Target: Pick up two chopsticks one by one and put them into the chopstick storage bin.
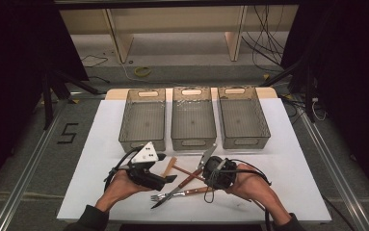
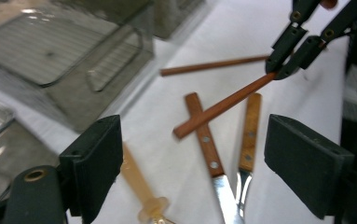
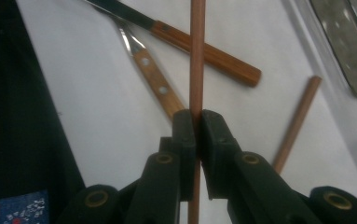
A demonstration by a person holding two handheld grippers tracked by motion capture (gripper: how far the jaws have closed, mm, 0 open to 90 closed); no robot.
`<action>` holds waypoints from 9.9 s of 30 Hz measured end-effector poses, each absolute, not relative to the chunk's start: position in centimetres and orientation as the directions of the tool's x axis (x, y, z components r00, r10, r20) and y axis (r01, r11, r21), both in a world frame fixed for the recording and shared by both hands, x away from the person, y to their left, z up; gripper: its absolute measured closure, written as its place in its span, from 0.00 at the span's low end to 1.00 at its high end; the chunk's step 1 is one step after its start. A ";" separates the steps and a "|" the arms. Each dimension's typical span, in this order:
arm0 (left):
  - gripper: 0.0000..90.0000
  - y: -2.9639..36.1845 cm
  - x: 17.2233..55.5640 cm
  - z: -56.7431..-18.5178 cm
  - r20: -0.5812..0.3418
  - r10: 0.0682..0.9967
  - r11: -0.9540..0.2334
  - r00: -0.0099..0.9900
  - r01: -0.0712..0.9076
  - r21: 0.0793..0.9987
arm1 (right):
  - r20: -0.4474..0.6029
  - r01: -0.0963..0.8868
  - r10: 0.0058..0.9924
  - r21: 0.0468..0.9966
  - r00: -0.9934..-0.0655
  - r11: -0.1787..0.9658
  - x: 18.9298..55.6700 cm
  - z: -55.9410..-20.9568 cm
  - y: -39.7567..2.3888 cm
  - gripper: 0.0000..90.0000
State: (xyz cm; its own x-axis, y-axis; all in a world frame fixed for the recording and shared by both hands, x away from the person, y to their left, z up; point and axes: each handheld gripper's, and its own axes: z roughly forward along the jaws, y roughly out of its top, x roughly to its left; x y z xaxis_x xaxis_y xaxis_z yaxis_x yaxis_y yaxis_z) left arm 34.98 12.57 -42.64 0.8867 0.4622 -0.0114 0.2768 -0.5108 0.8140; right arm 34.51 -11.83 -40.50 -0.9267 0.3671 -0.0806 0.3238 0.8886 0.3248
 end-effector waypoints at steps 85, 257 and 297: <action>0.92 17.1 38.9 -40.6 0.008 0.635 -0.541 0.772 0.438 0.718 | -0.017 0.484 0.574 0.519 -0.818 0.705 34.0 -40.5 -19.4 0.41; 0.21 16.9 36.9 -43.8 -0.137 0.636 -0.362 0.759 0.451 0.816 | -0.077 0.456 0.489 0.259 -0.869 0.851 36.6 -42.4 -16.3 0.94; 0.48 10.8 33.9 -44.3 0.049 0.307 -0.772 0.950 0.219 0.597 | -0.095 0.169 0.199 0.257 -0.975 0.952 32.8 -41.5 -9.2 0.94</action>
